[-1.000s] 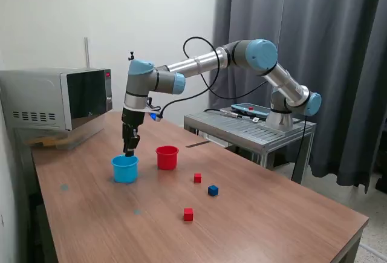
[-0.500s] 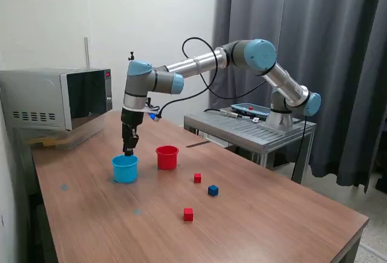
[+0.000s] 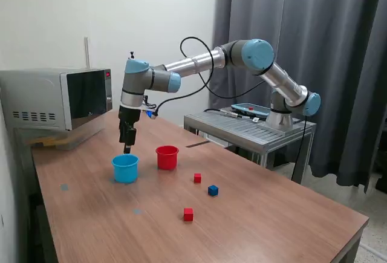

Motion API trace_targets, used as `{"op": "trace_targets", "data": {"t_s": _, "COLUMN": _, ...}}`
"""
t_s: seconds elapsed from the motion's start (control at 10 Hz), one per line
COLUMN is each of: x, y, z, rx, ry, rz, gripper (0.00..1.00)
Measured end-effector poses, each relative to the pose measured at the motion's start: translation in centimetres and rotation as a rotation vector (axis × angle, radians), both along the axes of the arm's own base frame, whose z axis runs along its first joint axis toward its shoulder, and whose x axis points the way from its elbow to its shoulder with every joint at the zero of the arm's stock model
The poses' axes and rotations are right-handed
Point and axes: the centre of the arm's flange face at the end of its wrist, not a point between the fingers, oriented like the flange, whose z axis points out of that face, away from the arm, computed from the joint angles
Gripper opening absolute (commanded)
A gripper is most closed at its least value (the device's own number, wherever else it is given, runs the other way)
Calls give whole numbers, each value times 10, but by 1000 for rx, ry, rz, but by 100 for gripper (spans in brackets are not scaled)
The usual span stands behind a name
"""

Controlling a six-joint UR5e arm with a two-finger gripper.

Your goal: Place red objects in the red bin, and blue objects in the blue bin.

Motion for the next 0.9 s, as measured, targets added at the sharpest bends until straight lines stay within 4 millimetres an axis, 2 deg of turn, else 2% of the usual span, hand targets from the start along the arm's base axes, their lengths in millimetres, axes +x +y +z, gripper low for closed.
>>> {"op": "trace_targets", "data": {"t_s": 0.2, "x": -1, "y": 1, "z": 7, "rx": 0, "ry": 11, "rz": -5, "gripper": 100}}
{"op": "trace_targets", "data": {"t_s": 0.3, "x": -3, "y": -16, "z": 14, "rx": 1, "ry": 21, "rz": 14, "gripper": 100}}
{"op": "trace_targets", "data": {"t_s": 0.4, "x": -5, "y": -46, "z": 22, "rx": 2, "ry": 30, "rz": 47, "gripper": 100}}
{"op": "trace_targets", "data": {"t_s": 0.6, "x": 1, "y": -122, "z": 40, "rx": -1, "ry": 39, "rz": 135, "gripper": 100}}
{"op": "trace_targets", "data": {"t_s": 0.7, "x": 9, "y": -155, "z": 47, "rx": -4, "ry": 36, "rz": 172, "gripper": 100}}
{"op": "trace_targets", "data": {"t_s": 0.9, "x": 31, "y": -207, "z": 52, "rx": -18, "ry": 16, "rz": 202, "gripper": 100}}
